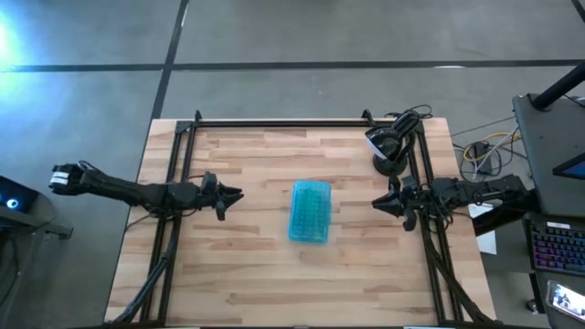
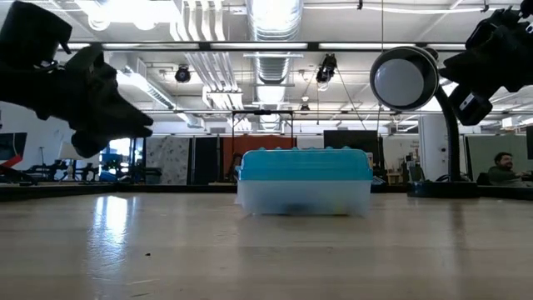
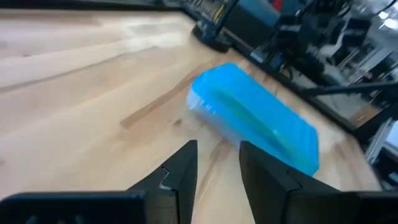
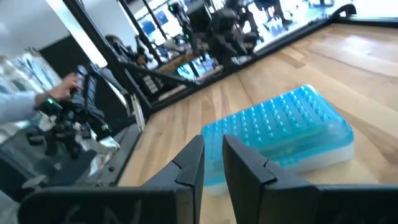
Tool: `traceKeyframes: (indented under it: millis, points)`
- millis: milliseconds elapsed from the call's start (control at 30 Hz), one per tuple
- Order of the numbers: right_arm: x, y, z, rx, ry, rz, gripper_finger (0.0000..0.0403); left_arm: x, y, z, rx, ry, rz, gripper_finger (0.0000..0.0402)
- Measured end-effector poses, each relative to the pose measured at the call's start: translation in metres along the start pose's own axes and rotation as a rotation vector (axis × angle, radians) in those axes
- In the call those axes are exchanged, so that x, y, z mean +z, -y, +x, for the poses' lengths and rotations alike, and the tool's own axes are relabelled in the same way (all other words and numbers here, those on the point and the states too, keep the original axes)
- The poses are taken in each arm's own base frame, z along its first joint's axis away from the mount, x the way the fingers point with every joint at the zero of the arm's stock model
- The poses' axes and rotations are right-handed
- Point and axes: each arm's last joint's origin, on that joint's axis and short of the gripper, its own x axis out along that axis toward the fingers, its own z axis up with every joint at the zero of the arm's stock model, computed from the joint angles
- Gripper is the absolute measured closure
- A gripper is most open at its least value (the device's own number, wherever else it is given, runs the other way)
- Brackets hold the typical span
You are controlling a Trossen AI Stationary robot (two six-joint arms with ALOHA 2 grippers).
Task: Pick & place school supplies into a supply box
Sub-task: Return to Home Position
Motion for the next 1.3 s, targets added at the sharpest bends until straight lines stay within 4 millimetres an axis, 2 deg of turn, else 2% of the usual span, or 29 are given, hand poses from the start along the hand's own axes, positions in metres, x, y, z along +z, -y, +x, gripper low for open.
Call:
traceKeyframes:
  millis: [300,667,1067,1300]
  points:
    - [-0.001,0.0,0.003,0.046,0.072,0.008,0.0351,-0.001,-0.007,-0.014,0.02,-0.027,0.013,0.0298]
    - [-0.002,0.001,0.004,0.054,0.089,0.01,0.0351,0.016,-0.004,-0.028,-0.079,0.144,-0.063,0.0298]
    - [0.001,0.006,0.004,-0.003,0.124,0.011,0.0351,0.03,-0.012,-0.035,-0.042,0.302,-0.113,0.0298]
    - [0.002,0.007,0.004,-0.011,0.129,0.011,0.0351,0.032,-0.012,-0.035,-0.041,0.327,-0.119,0.0298]
